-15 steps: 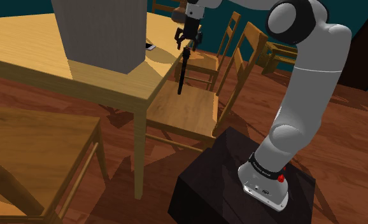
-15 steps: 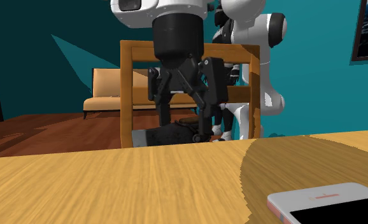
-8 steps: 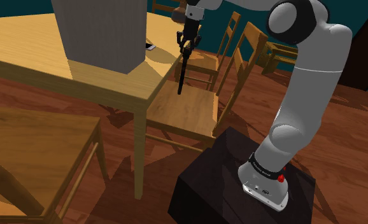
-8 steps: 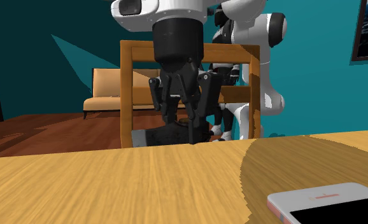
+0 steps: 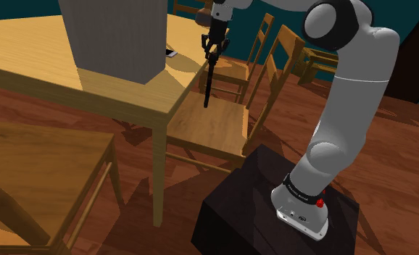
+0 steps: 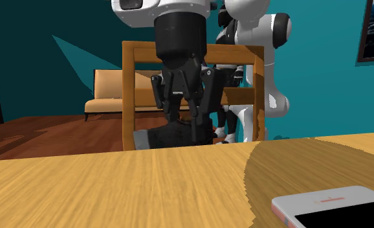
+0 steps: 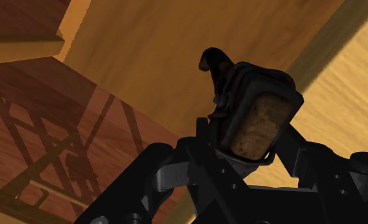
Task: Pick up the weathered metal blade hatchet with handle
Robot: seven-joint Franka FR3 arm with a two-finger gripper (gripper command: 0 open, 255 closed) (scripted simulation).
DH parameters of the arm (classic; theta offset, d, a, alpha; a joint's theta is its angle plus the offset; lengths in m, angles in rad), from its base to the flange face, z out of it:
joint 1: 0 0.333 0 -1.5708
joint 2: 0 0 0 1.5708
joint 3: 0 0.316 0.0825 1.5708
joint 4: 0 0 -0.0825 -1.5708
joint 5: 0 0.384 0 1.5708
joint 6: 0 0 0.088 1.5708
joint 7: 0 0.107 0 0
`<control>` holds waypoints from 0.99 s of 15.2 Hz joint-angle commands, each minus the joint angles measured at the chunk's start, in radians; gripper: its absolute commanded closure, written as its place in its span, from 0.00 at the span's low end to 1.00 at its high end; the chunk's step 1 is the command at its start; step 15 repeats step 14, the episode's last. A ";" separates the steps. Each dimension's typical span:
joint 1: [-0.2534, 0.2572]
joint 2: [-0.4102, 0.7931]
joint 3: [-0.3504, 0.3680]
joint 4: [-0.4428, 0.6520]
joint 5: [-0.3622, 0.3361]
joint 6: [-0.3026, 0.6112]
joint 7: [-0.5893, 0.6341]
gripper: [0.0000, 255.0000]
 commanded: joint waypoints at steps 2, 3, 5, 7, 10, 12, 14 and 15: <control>-0.001 0.004 0.000 0.046 0.000 -0.041 0.002 1.00; -0.001 0.006 0.000 0.063 0.000 -0.056 0.003 1.00; -0.002 0.011 0.000 0.097 0.001 -0.085 0.004 1.00; -0.004 0.018 -0.001 0.134 0.002 -0.115 0.005 1.00; -0.006 0.031 -0.001 0.194 0.003 -0.162 0.007 1.00; -0.008 0.041 -0.001 0.237 0.004 -0.195 0.008 1.00; -0.008 0.042 -0.001 0.241 0.004 -0.197 0.008 1.00; -0.008 0.042 -0.001 0.241 0.004 -0.197 0.008 1.00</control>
